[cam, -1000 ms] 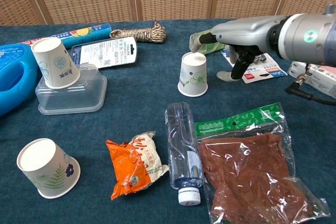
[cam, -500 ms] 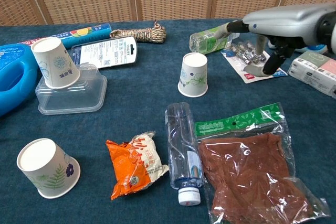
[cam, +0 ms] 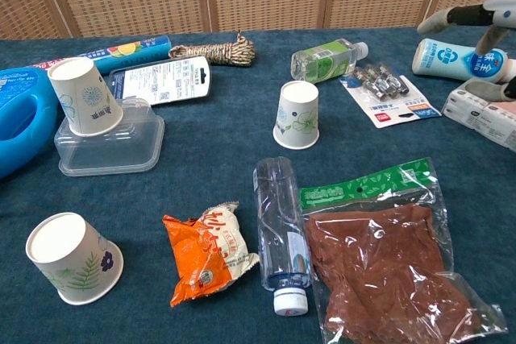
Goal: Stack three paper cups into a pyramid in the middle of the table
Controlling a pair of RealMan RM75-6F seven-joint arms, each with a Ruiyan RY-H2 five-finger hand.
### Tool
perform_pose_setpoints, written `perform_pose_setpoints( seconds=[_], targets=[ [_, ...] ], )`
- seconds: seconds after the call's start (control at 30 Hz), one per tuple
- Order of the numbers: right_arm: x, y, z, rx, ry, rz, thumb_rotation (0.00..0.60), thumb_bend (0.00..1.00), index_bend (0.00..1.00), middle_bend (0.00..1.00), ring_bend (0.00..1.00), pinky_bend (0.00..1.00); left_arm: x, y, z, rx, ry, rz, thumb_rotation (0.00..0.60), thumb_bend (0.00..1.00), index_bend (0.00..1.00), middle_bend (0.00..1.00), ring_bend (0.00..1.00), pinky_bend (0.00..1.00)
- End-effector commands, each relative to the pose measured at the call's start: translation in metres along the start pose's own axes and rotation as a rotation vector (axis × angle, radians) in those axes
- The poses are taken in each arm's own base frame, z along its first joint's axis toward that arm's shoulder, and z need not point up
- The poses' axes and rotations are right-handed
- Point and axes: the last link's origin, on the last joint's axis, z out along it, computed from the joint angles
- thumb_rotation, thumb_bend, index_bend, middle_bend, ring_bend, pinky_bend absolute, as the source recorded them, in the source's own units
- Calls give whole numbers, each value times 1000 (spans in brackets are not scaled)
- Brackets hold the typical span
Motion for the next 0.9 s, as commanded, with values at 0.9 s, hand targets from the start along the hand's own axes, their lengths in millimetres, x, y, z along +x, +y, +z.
perform_pose_setpoints(
  seconds=[0.9],
  targets=[
    [-21,53,-47,-92,25,66,600,476,60,48,0,167,-4,26,135,10,-225,-54,600,456,0,0,0,1]
  ],
)
